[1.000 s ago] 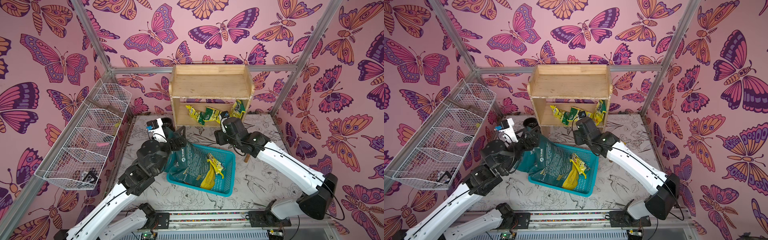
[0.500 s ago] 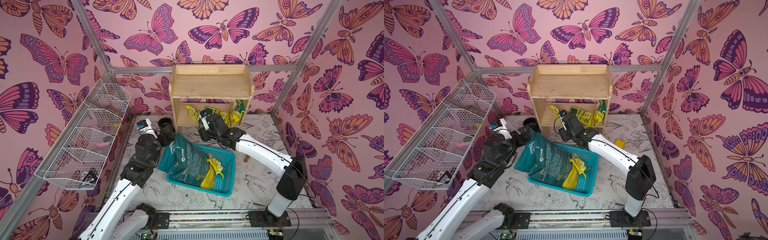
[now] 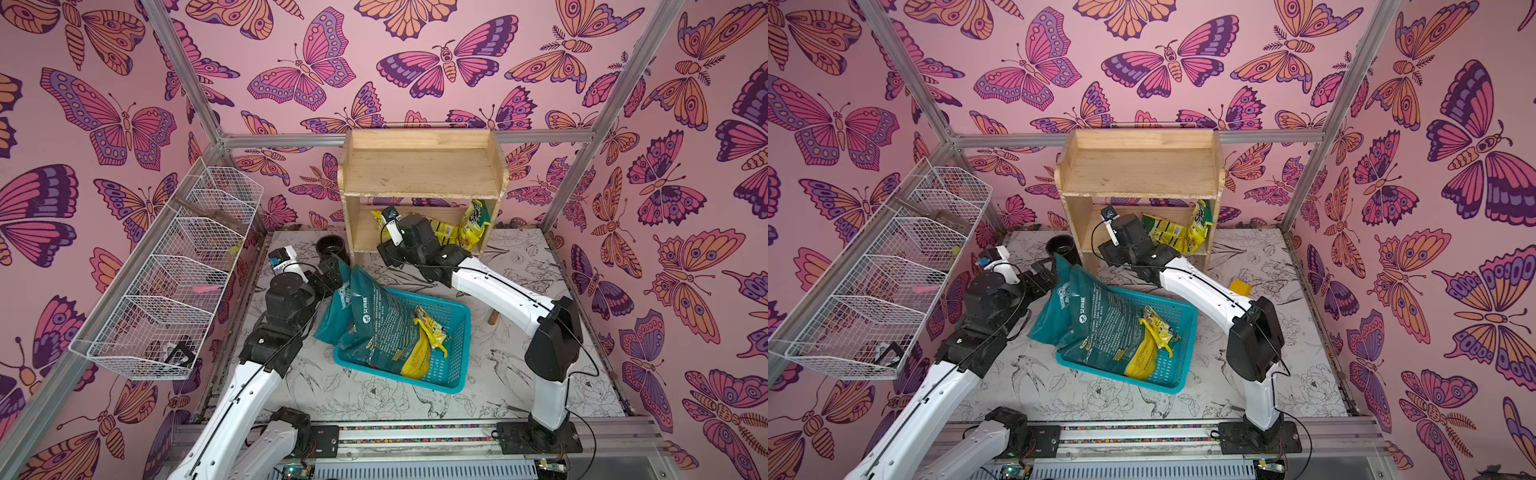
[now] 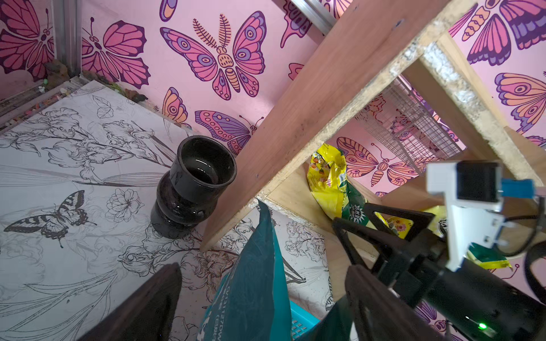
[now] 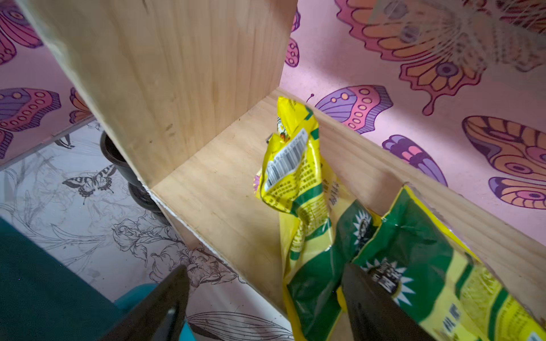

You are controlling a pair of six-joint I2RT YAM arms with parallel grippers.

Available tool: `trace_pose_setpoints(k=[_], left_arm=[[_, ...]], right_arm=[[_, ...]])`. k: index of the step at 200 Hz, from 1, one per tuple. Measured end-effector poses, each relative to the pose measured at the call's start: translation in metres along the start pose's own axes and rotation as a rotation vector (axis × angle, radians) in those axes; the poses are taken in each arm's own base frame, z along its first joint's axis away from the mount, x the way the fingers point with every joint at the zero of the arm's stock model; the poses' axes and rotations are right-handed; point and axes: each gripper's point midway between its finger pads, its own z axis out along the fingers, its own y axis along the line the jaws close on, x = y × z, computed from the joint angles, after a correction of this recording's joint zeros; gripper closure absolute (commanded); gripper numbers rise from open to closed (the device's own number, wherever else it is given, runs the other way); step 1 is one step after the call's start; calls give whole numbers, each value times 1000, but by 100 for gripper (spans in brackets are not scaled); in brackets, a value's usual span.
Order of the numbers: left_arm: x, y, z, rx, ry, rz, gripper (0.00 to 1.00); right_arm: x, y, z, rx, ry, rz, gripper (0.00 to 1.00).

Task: Take down the fertilizer bag from the shelf
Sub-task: Pick up the fertilizer bag from the shelf.

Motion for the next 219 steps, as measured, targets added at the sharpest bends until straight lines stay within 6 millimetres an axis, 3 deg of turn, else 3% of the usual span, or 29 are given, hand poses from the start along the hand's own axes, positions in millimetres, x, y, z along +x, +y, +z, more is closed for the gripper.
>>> trace_pose_setpoints(k=[35,79,90,117,142,192,219], left_arm=[[-3,1,-2,9,-1,-6,7],[-4,5,-5,13,-5,-12,7],[-4,5,-6,14,-6,-13,7],[-4,6,-5,14,-5,-17,7],[-4,6,-6,15,-5,-19,7],[-3,7,-6,18,1,-30,7],[0,8,-6,19,7,-40,7]], right_arm=[[8,3,26,21,20,-32,16],[2,-4,31,67,3,-47,22],[0,-5,31,75,-4,-53,33],[-2,-11,30,111,-13,-63,76],[1,-16,33,138,-22,-64,100],[0,-13,32,119,-39,-55,100],[0,-8,14,72,-48,-42,100]])
